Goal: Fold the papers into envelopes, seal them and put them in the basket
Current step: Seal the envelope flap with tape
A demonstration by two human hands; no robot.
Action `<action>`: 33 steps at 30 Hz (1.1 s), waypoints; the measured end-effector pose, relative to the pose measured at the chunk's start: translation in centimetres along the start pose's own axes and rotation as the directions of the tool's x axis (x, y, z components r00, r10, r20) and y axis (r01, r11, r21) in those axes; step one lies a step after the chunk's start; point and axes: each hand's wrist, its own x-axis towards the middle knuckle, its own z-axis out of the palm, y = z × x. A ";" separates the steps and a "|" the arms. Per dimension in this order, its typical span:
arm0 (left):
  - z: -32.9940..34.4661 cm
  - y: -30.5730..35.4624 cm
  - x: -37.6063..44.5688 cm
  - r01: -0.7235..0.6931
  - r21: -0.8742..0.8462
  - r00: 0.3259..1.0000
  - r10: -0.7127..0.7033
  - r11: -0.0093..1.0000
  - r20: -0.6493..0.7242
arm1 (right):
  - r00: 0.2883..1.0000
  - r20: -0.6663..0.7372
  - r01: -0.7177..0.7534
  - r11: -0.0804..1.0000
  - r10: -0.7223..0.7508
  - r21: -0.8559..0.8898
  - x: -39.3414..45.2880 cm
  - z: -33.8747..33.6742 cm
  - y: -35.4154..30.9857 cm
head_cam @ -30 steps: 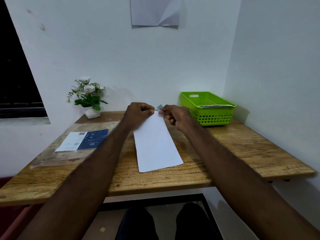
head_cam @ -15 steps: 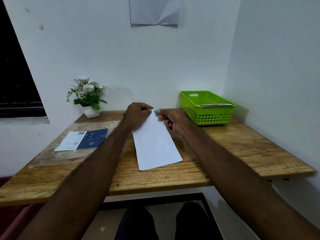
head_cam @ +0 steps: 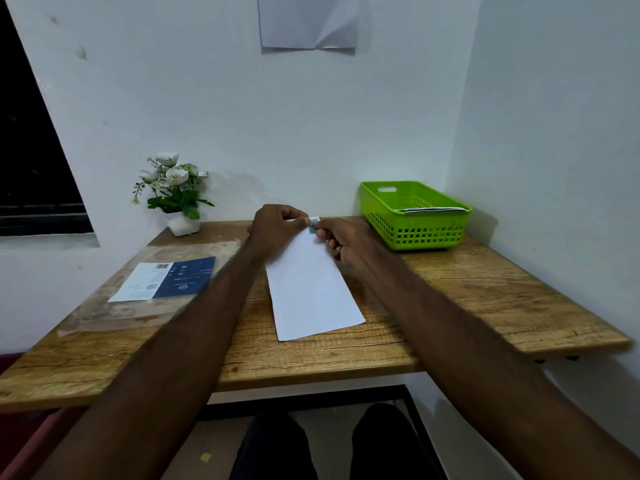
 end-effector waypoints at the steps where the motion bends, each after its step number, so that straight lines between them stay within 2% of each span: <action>1: 0.0 0.1 0.0 -0.001 0.002 1.000 0.001 1.000 -0.003 | 1.000 0.000 0.000 1.000 0.000 0.005 0.0 0.0 0.0; 9: 0.0 0.1 -0.1 0.037 -0.039 0.999 -0.037 0.999 -0.005 | 0.998 -0.052 0.027 0.999 -0.026 0.025 0.1 0.3 0.3; 21: -0.1 0.2 -0.1 0.008 -0.034 1.000 -0.008 0.999 -0.016 | 0.993 -0.106 0.042 0.999 -0.043 -0.006 0.5 0.5 0.7; 26: -0.1 0.3 -0.2 0.009 -0.043 1.000 -0.010 0.999 -0.012 | 0.987 -0.130 0.084 0.992 -0.095 -0.089 0.9 0.2 1.1; 31: -0.3 0.3 -0.2 0.009 -0.071 1.000 -0.010 0.997 -0.010 | 0.931 -0.245 0.173 0.920 -0.269 -0.352 0.8 0.1 0.9; 33: -0.4 0.3 -0.2 0.015 -0.089 1.000 -0.016 0.996 -0.009 | 0.925 -0.234 0.184 0.892 -0.299 -0.414 0.9 0.0 0.8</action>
